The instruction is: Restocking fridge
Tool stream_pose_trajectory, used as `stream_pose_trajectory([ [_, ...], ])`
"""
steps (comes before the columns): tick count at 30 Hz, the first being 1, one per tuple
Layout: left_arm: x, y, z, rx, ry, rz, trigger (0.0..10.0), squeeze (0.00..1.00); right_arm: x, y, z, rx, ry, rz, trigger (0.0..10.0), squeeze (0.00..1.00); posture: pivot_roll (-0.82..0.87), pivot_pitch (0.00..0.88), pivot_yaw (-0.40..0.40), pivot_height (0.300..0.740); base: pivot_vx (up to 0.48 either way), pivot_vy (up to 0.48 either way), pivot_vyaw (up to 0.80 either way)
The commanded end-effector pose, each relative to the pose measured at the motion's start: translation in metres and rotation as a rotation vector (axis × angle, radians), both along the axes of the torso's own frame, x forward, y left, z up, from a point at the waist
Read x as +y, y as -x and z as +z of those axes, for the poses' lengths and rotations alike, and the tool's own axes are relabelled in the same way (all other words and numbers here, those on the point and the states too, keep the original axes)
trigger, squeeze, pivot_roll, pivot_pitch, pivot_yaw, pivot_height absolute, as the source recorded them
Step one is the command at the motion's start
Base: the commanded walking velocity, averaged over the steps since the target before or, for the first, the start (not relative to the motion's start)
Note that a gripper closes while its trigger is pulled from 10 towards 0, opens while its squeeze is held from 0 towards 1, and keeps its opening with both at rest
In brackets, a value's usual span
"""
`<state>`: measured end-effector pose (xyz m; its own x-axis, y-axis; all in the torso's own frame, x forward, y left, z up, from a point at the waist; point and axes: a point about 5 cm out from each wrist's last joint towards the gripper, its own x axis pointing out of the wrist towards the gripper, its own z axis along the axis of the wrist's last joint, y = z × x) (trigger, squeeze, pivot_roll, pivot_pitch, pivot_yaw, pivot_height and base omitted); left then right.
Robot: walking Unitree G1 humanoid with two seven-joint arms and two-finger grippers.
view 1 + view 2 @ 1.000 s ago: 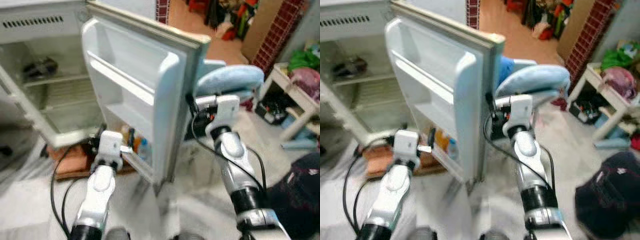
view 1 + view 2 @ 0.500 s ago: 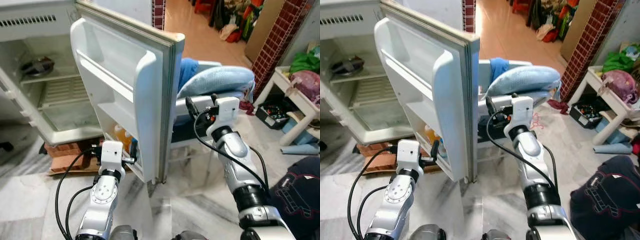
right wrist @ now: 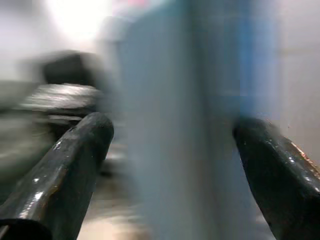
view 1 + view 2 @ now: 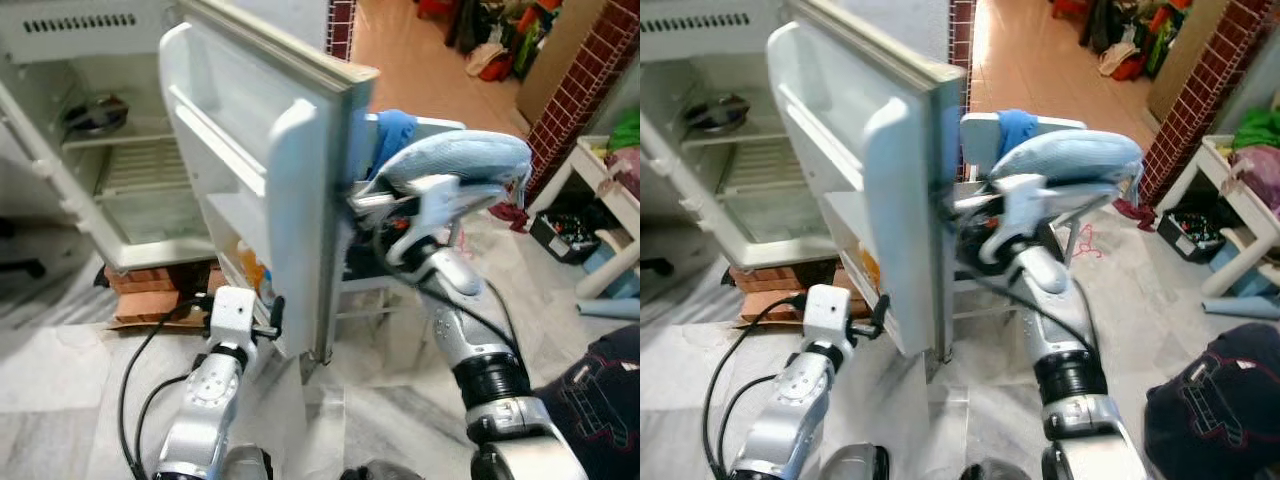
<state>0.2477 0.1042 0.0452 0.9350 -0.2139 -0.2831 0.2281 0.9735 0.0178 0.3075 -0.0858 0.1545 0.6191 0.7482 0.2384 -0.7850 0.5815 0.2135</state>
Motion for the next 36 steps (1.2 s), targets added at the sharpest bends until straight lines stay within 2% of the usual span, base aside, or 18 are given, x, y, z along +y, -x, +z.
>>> stream_pose_trajectory([
  [1,0.008,0.001,-0.003,0.020,-0.026,0.007,10.0,0.00,0.009,0.008,0.012,-0.008,-0.050,0.138,10.0,0.00,0.15,0.041,-0.020,0.740,0.000,0.000,0.00],
  [3,0.006,0.002,-0.003,0.028,-0.029,-0.005,10.0,0.00,0.005,0.016,0.011,0.028,-0.069,0.196,10.0,0.00,0.15,0.042,-0.021,0.740,0.000,0.000,0.00],
  [7,0.005,0.003,-0.004,0.042,-0.034,-0.020,10.0,0.00,-0.014,0.004,-0.017,0.019,0.135,0.020,10.0,0.00,0.15,0.044,-0.019,0.740,0.000,0.000,0.00],
  [8,0.003,0.004,-0.004,0.046,-0.036,-0.033,10.0,0.00,-0.025,-0.002,-0.025,0.025,0.197,-0.094,10.0,0.00,0.15,0.045,-0.019,0.740,0.000,0.000,0.00],
  [10,0.003,0.004,-0.004,0.049,-0.037,-0.036,10.0,0.00,-0.034,-0.007,-0.028,0.033,0.227,-0.182,10.0,0.00,0.15,0.046,-0.018,0.740,0.000,0.000,0.00],
  [14,0.004,0.005,-0.005,0.057,-0.038,-0.038,10.0,0.00,-0.041,-0.010,-0.029,0.030,0.243,-0.255,10.0,0.00,0.15,0.047,-0.016,0.740,0.000,0.000,0.00],
  [15,0.004,0.005,-0.006,0.060,-0.044,-0.043,10.0,0.00,-0.040,-0.009,-0.031,0.040,0.227,-0.248,10.0,0.00,0.15,0.046,-0.015,0.740,0.000,0.000,0.00],
  [19,0.004,0.005,-0.006,0.065,-0.049,-0.043,10.0,0.00,-0.037,-0.007,-0.040,0.037,0.264,-0.230,10.0,0.00,0.16,0.048,-0.017,0.740,0.000,0.000,0.00],
  [23,0.009,0.005,-0.005,0.054,-0.061,0.003,10.0,0.00,-0.036,-0.005,-0.047,0.040,0.280,-0.234,10.0,0.00,0.16,0.051,-0.018,0.740,0.000,0.000,0.00],
  [24,0.024,0.001,0.002,0.000,-0.068,0.120,10.0,0.00,-0.037,-0.004,-0.049,0.039,0.288,-0.241,10.0,0.00,0.15,0.053,-0.018,0.740,0.000,0.000,0.00],
  [26,0.029,0.001,0.004,-0.010,-0.070,0.153,10.0,0.00,-0.037,-0.003,-0.050,0.038,0.290,-0.243,10.0,0.00,0.15,0.053,-0.018,0.740,0.000,0.000,0.00],
  [27,0.050,-0.002,0.009,-0.063,-0.114,0.249,10.0,0.00,-0.038,-0.002,-0.051,0.037,0.294,-0.246,10.0,0.00,0.16,0.055,-0.019,0.740,0.000,0.000,0.00],
  [29,0.073,-0.002,0.012,-0.092,-0.158,0.349,10.0,0.00,-0.038,-0.001,-0.053,0.036,0.299,-0.247,10.0,0.00,0.16,0.056,-0.020,0.740,0.000,0.000,0.00],
  [30,0.099,0.000,0.015,-0.113,-0.213,0.449,10.0,0.00,-0.038,-0.001,-0.054,0.037,0.304,-0.246,10.0,0.00,0.16,0.057,-0.021,0.740,0.000,0.000,0.00],
  [31,0.099,0.000,0.015,-0.113,-0.213,0.449,10.0,0.00,-0.038,-0.001,-0.054,0.037,0.304,-0.246,10.0,0.00,0.16,0.057,-0.021,0.740,0.000,0.000,0.00],
  [32,0.115,0.003,0.017,-0.124,-0.251,0.513,10.0,0.00,-0.038,-0.001,-0.055,0.035,0.308,-0.245,10.0,0.00,0.17,0.058,-0.022,0.740,0.000,0.000,0.00],
  [36,0.133,0.008,0.017,-0.112,-0.276,0.583,10.0,0.00,-0.038,-0.003,-0.056,0.028,0.317,-0.246,10.0,0.00,0.17,0.059,-0.022,0.740,0.000,0.000,0.00],
])
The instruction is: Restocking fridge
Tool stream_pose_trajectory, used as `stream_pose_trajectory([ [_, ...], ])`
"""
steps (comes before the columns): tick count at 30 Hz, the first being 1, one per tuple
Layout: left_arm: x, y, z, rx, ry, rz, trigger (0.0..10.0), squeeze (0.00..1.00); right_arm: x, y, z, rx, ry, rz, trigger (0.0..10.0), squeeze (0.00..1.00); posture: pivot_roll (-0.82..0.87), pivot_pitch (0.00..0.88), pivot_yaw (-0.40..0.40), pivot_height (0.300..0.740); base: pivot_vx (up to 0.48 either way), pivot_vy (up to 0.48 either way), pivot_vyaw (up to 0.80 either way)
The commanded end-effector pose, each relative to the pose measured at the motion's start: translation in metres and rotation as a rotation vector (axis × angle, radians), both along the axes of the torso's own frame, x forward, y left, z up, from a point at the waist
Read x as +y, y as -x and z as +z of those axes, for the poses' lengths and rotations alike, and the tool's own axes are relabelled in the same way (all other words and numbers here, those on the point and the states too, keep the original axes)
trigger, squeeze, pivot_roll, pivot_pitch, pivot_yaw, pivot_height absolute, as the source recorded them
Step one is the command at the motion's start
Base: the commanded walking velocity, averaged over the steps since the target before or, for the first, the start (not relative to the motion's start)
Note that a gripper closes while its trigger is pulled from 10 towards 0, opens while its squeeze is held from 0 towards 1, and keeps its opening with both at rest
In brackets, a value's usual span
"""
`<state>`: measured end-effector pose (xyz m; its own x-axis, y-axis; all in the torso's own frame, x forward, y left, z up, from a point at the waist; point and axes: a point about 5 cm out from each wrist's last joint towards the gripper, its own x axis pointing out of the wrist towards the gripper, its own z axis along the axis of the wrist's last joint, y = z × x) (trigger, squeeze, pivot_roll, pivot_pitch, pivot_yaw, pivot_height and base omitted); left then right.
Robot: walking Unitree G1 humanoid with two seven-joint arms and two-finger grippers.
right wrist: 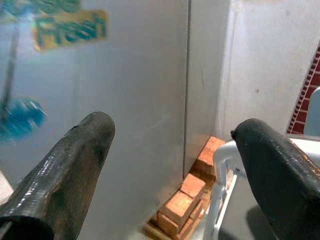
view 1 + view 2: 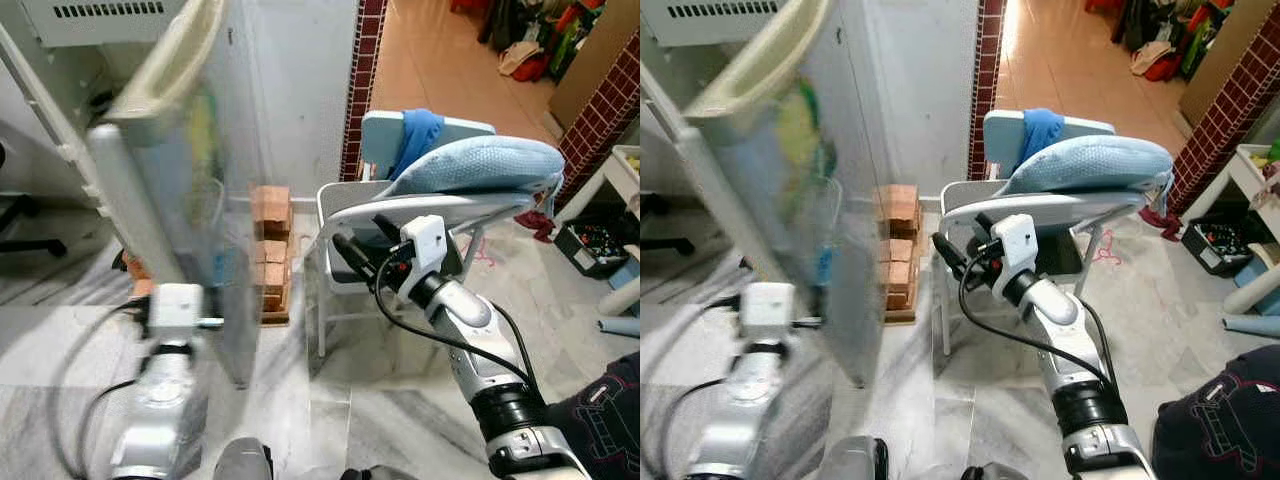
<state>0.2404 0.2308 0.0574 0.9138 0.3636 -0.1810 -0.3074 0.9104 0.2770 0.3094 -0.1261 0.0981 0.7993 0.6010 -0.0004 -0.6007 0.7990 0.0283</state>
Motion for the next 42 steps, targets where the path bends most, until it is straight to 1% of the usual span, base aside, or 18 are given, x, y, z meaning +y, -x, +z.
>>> stream_pose_trajectory([
  [1,0.008,0.001,0.006,-0.036,-0.015,0.047,10.0,0.00,0.002,-0.001,0.000,-0.011,0.014,0.013,10.0,0.00,0.17,0.059,-0.024,0.740,0.000,0.000,0.00],
  [4,0.000,-0.001,0.011,-0.079,-0.033,0.006,10.0,0.00,0.002,-0.002,-0.001,-0.012,0.025,0.009,10.0,0.00,0.17,0.057,-0.024,0.740,0.000,0.000,0.00],
  [6,-0.015,-0.004,0.014,-0.111,-0.032,-0.077,10.0,0.00,0.001,-0.001,-0.002,-0.012,0.028,0.006,10.0,0.00,0.17,0.055,-0.024,0.740,0.000,0.000,0.00],
  [8,-0.029,-0.006,0.015,-0.128,-0.013,-0.145,10.0,0.00,0.000,-0.001,-0.003,-0.010,0.031,0.000,10.0,0.00,0.17,0.055,-0.024,0.740,0.000,0.000,0.00],
  [9,-0.039,-0.007,0.016,-0.147,0.005,-0.196,10.0,0.00,0.000,-0.001,-0.004,-0.003,0.032,-0.012,10.0,0.00,0.16,0.050,-0.024,0.740,0.000,0.000,0.00],
  [10,-0.041,-0.007,0.016,-0.152,0.009,-0.206,10.0,0.00,0.000,-0.001,-0.005,-0.001,0.032,-0.014,10.0,0.00,0.16,0.050,-0.024,0.740,0.000,0.000,0.00],
  [11,-0.046,-0.008,0.016,-0.153,0.009,-0.229,10.0,0.00,-0.001,-0.001,-0.005,-0.003,0.027,-0.028,10.0,0.00,0.16,0.046,-0.024,0.740,0.000,0.000,0.00],
  [13,-0.054,-0.010,0.017,-0.164,0.018,-0.257,10.0,0.00,-0.005,-0.002,-0.004,-0.019,0.016,-0.102,10.0,0.00,0.16,0.045,-0.024,0.740,0.000,0.000,0.00],
  [15,-0.053,-0.012,0.015,-0.161,0.020,-0.254,10.0,0.00,-0.008,-0.003,-0.004,-0.014,0.000,-0.156,10.0,0.00,0.15,0.036,-0.028,0.740,0.000,0.000,0.00],
  [16,-0.052,-0.014,0.015,-0.162,0.020,-0.254,10.0,0.00,-0.011,-0.004,-0.004,-0.021,-0.018,-0.217,10.0,0.00,0.15,0.034,-0.029,0.740,0.000,0.000,0.00],
  [18,-0.052,-0.016,0.014,-0.159,0.019,-0.260,10.0,0.00,-0.014,-0.005,-0.003,-0.021,-0.041,-0.262,10.0,0.00,0.14,0.030,-0.033,0.740,0.000,0.000,0.00],
  [22,-0.052,-0.016,0.012,-0.150,0.011,-0.335,10.0,0.00,-0.018,-0.004,-0.002,-0.035,-0.058,-0.377,10.0,0.00,0.12,0.024,-0.028,0.740,0.000,0.230,0.00],
  [26,-0.048,-0.015,0.010,-0.146,0.008,-0.335,10.0,0.00,-0.019,-0.003,0.000,-0.042,-0.066,-0.395,10.0,0.00,0.12,0.021,-0.018,0.740,0.000,0.411,0.00],
  [28,-0.046,-0.018,0.011,-0.154,0.015,-0.324,10.0,0.00,-0.019,-0.002,-0.001,-0.042,-0.058,-0.405,10.0,0.00,0.11,0.019,-0.011,0.740,0.000,0.480,-0.77],
  [31,-0.052,-0.025,0.013,-0.159,0.049,-0.317,10.0,0.00,-0.014,-0.004,-0.002,-0.041,-0.053,-0.411,10.0,0.00,0.11,0.018,-0.012,0.740,0.000,0.477,-0.80],
  [33,-0.053,-0.025,0.013,-0.159,0.057,-0.321,10.0,0.00,-0.013,-0.004,-0.001,-0.041,-0.053,-0.410,10.0,0.00,0.11,0.018,-0.012,0.740,0.000,0.471,-0.80],
  [34,-0.055,-0.027,0.013,-0.153,0.077,-0.326,10.0,0.00,-0.011,-0.005,0.000,-0.043,-0.053,-0.404,10.0,0.00,0.11,0.017,-0.013,0.740,0.000,0.458,-0.80],
  [42,-0.064,-0.024,0.012,-0.152,0.091,-0.358,10.0,0.00,-0.011,-0.007,0.001,-0.047,-0.055,-0.409,10.0,0.00,0.11,0.021,-0.014,0.740,0.000,0.449,-0.80],
])
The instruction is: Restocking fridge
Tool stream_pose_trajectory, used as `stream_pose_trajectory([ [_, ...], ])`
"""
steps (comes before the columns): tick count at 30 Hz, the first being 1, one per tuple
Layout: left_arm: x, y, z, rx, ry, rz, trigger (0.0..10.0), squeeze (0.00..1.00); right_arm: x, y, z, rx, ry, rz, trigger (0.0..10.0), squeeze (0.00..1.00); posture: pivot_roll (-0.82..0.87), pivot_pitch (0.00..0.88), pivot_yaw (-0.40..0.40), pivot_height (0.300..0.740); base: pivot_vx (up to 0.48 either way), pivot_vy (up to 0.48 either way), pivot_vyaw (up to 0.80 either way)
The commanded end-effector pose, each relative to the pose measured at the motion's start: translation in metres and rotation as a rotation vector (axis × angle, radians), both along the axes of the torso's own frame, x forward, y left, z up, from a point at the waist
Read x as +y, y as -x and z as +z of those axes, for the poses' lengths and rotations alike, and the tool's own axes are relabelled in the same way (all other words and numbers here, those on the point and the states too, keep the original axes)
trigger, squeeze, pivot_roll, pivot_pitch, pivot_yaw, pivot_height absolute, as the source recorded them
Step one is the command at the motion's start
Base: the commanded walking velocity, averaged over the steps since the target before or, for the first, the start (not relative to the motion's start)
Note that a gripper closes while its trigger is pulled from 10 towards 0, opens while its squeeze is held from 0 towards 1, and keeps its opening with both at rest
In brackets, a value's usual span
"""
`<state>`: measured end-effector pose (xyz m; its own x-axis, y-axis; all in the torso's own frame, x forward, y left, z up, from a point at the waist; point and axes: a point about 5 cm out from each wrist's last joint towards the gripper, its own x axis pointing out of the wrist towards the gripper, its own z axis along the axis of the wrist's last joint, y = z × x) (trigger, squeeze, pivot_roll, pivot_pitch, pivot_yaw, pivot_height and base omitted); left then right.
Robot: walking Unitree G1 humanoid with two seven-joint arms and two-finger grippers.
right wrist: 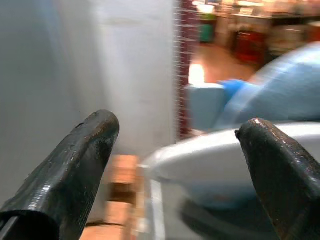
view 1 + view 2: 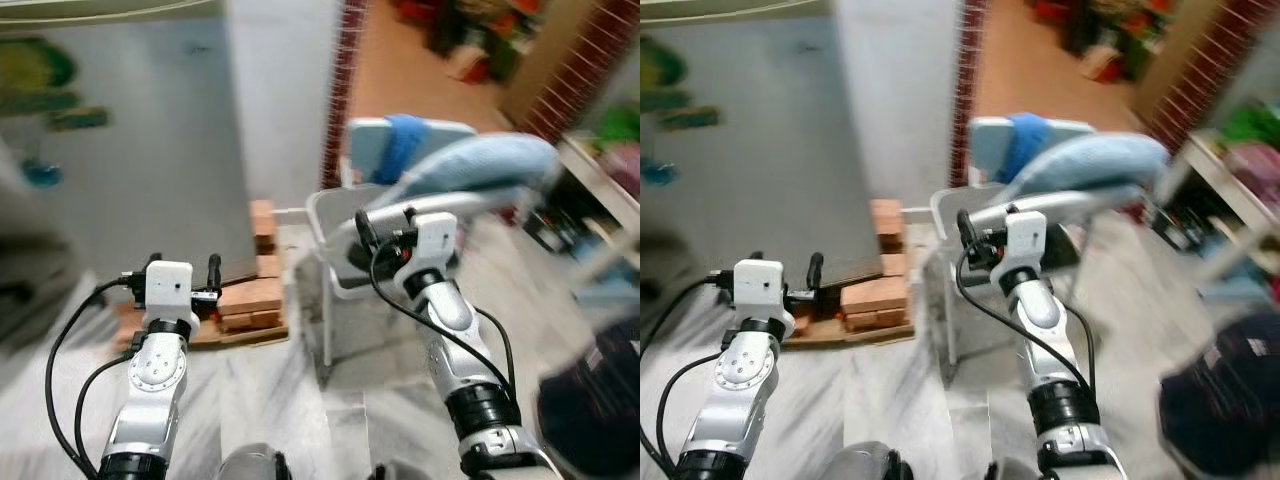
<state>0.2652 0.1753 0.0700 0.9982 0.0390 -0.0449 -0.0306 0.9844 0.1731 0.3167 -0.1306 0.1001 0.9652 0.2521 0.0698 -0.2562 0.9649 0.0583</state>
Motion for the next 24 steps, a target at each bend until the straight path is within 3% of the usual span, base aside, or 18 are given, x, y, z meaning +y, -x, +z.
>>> stream_pose_trajectory([
  [1,-0.008,0.001,-0.001,0.007,0.006,-0.032,10.0,0.00,-0.006,0.001,-0.002,0.007,0.001,-0.022,10.0,0.00,0.10,0.025,-0.014,0.740,0.000,0.454,-0.73],
  [7,-0.011,-0.003,0.000,0.007,0.003,-0.072,10.0,0.00,-0.002,0.003,-0.004,0.010,0.002,-0.026,10.0,0.00,0.10,0.028,-0.009,0.740,0.000,0.457,-0.20],
  [24,-0.019,-0.002,-0.001,0.008,0.024,-0.111,10.0,0.00,0.002,0.002,-0.007,0.019,-0.007,-0.035,10.0,0.00,0.11,0.032,-0.003,0.740,0.000,0.472,-0.80],
])
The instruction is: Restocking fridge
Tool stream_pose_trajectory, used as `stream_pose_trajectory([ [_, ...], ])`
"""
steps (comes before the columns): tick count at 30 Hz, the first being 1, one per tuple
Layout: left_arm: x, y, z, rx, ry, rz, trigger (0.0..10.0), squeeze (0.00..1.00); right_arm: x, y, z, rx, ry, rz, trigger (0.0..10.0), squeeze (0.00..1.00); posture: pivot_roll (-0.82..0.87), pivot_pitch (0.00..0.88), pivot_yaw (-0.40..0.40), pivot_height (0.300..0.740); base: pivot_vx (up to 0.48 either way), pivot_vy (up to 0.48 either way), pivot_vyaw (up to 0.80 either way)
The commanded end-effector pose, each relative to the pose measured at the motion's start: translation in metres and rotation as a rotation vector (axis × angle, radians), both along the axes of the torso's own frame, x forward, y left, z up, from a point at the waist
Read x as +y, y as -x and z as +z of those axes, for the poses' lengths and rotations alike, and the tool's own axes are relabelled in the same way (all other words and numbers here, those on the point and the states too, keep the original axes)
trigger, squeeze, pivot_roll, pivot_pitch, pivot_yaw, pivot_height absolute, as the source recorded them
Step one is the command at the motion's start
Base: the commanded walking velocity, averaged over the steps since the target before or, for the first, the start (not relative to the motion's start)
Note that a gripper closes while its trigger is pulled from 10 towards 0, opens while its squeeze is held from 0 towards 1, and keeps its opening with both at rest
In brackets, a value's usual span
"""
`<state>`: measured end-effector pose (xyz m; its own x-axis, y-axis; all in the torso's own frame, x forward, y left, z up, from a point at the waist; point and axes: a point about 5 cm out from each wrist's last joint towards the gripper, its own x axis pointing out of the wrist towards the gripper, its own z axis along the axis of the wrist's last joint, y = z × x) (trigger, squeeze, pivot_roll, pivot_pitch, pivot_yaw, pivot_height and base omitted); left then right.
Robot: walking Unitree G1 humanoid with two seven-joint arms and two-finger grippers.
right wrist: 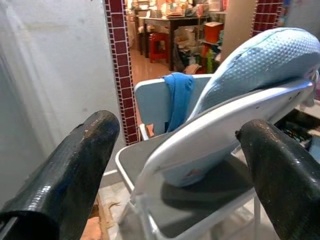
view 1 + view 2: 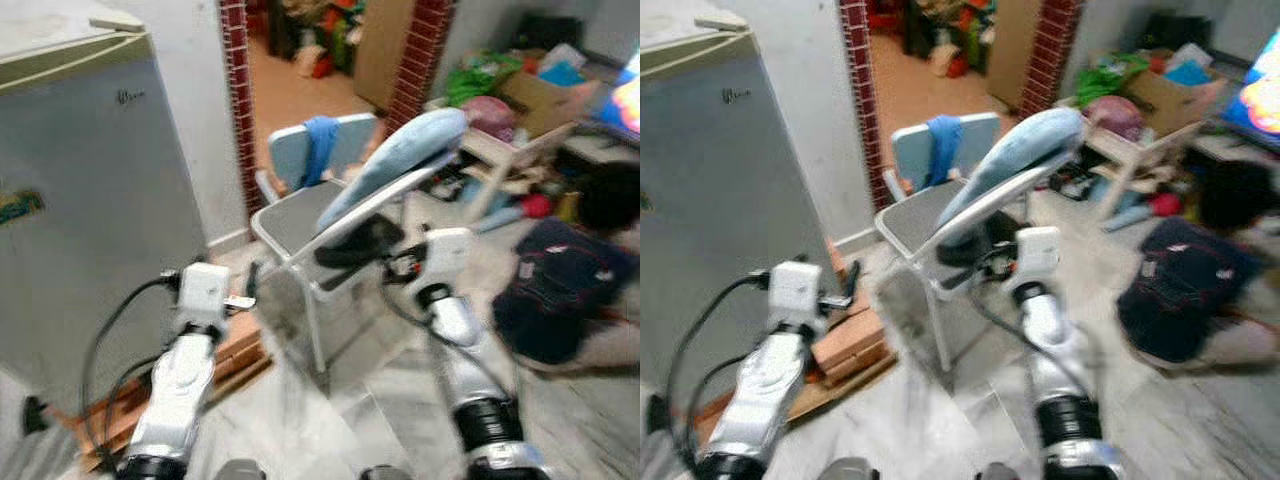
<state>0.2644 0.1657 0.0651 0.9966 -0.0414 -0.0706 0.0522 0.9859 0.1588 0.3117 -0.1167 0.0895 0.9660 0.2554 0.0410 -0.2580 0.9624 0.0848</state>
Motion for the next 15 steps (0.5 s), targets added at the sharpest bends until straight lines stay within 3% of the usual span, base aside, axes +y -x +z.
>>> stream_pose_trajectory([
  [1,-0.0099,-0.0026,0.0043,-0.019,0.007,-0.033,10.0,0.00,-0.0123,-0.0028,0.0035,-0.015,0.013,-0.039,10.0,0.00,0.11,0.032,-0.003,0.740,0.000,0.465,-0.80],
  [15,-0.0127,-0.0031,0.0038,-0.020,-0.002,-0.038,10.0,0.00,-0.0123,-0.0045,0.0050,-0.022,0.012,-0.042,10.0,0.00,0.10,0.031,-0.001,0.740,0.000,0.467,-0.65],
])
